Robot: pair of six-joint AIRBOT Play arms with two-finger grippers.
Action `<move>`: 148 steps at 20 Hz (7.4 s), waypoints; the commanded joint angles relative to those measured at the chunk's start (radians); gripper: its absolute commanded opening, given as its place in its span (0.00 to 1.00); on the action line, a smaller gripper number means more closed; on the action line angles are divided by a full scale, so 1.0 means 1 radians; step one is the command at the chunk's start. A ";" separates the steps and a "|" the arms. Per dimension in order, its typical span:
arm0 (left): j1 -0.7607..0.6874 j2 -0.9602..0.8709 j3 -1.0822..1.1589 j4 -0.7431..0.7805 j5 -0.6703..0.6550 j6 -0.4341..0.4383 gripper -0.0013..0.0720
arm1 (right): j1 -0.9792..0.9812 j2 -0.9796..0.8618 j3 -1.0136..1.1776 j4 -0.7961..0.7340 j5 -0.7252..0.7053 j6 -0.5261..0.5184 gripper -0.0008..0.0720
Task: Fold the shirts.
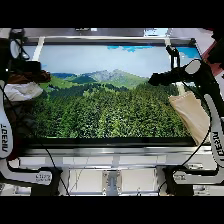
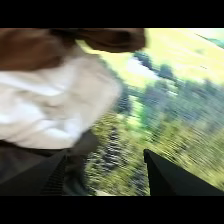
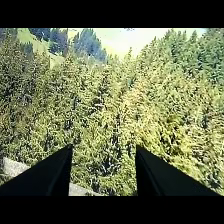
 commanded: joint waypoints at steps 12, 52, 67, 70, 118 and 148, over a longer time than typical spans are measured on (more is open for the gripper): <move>0.355 -0.356 0.000 -0.003 0.324 -0.290 0.85 | 0.003 0.000 0.000 0.078 0.008 0.001 0.62; -0.503 -0.504 0.114 -0.766 -0.076 0.094 0.99 | -0.034 -0.253 -0.058 0.210 -0.179 0.020 0.63; -0.502 -0.514 0.114 -0.841 0.008 0.131 0.05 | 0.024 -0.443 0.044 0.447 -0.294 0.016 0.06; -0.483 -0.505 0.154 -0.824 -0.005 0.174 0.04 | -0.006 -0.404 0.119 0.409 -0.231 0.015 0.05; -0.108 0.474 -1.133 -1.113 0.533 0.223 0.87 | -0.269 0.206 -0.094 -0.251 0.014 0.145 0.39; -0.257 0.111 -0.979 -1.780 0.594 0.777 0.04 | -0.287 -0.122 -0.338 0.320 -0.066 0.098 0.76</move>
